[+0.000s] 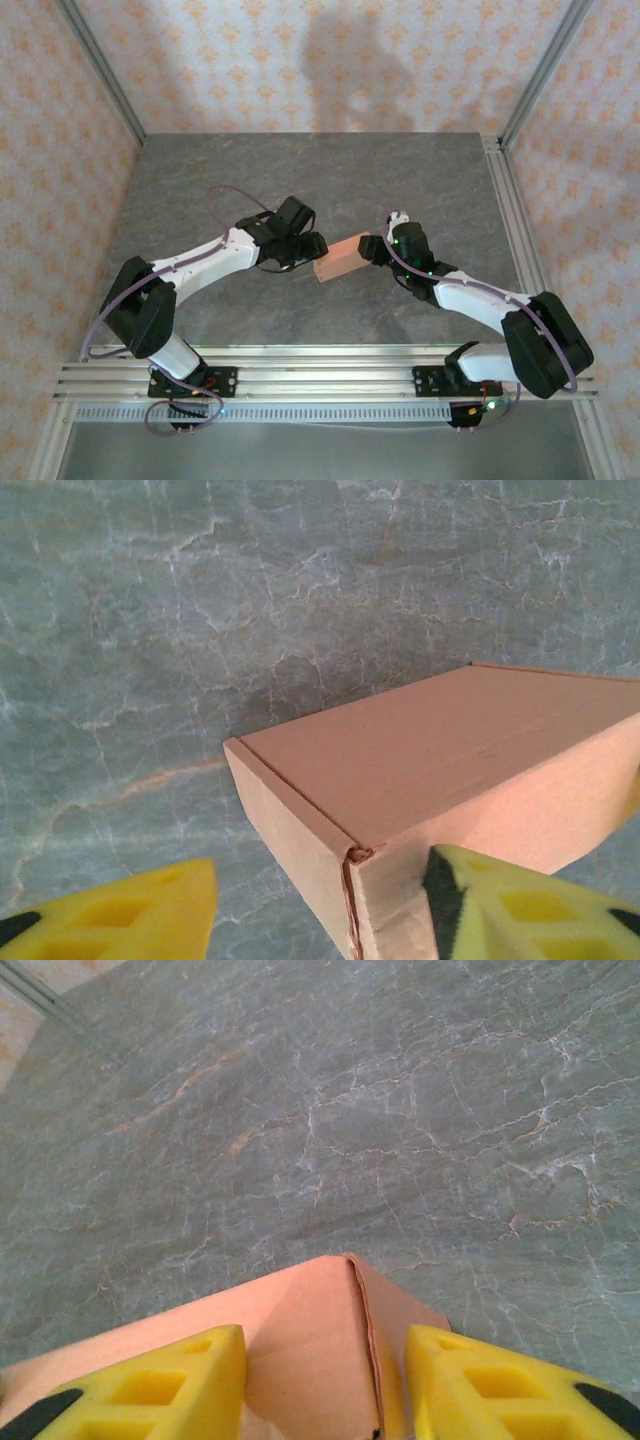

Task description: Fold the paper box

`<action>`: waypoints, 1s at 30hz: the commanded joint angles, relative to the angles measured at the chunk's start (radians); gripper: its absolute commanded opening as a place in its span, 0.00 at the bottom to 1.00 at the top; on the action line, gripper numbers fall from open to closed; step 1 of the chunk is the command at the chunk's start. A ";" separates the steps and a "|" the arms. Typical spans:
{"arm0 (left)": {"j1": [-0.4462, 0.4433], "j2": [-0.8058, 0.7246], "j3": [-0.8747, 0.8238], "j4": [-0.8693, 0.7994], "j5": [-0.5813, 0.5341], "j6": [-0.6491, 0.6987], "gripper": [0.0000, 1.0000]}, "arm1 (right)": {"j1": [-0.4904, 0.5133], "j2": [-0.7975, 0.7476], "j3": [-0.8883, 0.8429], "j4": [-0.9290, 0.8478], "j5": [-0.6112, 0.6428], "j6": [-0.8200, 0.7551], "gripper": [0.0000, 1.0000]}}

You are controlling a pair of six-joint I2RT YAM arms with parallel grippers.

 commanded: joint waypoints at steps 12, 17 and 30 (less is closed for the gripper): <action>0.000 -0.107 -0.081 0.030 0.031 -0.013 0.59 | 0.001 0.055 -0.058 0.021 0.009 -0.006 0.38; 0.027 -0.061 -0.100 0.054 0.061 0.005 0.44 | 0.001 0.062 -0.058 0.019 -0.002 -0.016 0.38; 0.029 0.022 -0.191 0.094 0.078 -0.006 0.28 | 0.001 0.051 -0.053 0.024 -0.053 0.011 0.30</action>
